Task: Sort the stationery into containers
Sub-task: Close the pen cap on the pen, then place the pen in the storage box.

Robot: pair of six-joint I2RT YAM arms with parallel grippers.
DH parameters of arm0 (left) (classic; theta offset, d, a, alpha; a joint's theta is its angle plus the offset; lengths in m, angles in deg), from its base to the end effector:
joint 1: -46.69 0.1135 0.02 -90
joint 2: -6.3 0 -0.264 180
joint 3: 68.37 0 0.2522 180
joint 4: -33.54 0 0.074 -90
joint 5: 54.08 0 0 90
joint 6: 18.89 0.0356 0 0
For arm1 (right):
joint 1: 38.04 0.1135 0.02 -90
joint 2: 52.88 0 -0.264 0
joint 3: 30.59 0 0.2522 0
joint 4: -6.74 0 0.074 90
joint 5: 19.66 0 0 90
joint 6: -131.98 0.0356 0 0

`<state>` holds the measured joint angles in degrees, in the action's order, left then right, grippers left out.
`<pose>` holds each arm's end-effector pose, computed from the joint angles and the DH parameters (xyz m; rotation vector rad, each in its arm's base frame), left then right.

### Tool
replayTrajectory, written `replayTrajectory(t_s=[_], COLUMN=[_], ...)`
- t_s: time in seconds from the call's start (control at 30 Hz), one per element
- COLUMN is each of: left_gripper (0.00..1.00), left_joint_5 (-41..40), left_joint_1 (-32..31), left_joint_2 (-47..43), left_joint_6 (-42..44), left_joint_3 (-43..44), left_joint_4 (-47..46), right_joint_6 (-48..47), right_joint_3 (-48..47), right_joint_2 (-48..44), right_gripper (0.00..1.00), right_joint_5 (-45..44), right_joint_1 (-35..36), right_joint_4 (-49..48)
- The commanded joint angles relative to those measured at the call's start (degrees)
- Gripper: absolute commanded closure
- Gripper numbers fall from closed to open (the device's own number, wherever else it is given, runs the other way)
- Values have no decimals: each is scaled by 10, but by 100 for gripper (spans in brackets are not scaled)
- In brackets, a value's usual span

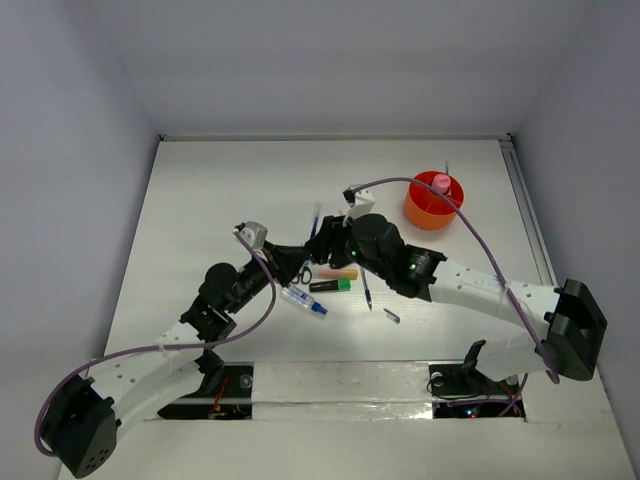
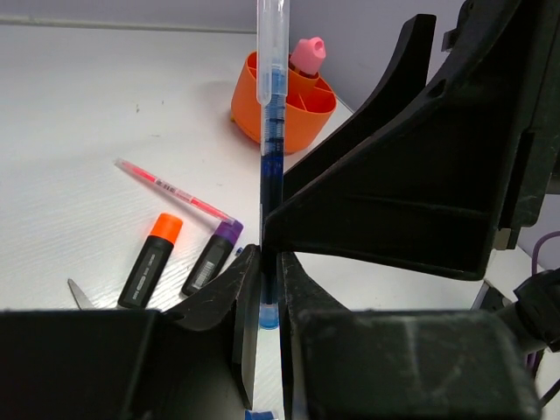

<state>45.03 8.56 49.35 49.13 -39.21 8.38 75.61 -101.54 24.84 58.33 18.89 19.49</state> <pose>0.1373 -0.1149 0.2545 0.3410 1.4071 -0.9791 0.1791 0.2615 0.3054 -0.2577 1.9842 0.8539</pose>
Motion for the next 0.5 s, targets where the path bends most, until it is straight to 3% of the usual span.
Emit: replayTrajectory(t_s=[0.0, 0.17, 0.47], left_gripper=[100, 100, 100], left_joint_5=[4, 16, 34], left_joint_1=[2, 2, 2], left_joint_2=[4, 13, 35], left_joint_6=[-3, -6, -10], left_joint_3=[15, 13, 9], left_joint_4=[-68, -78, -94], right_joint_6=[-16, -24, -26], right_joint_3=[-12, -19, -31], right_joint_2=[-16, -12, 15], right_gripper=[41, 42, 52], right_joint_5=[4, 16, 55], right_joint_1=[-6, -24, -59], right_joint_4=[-9, -45, -86])
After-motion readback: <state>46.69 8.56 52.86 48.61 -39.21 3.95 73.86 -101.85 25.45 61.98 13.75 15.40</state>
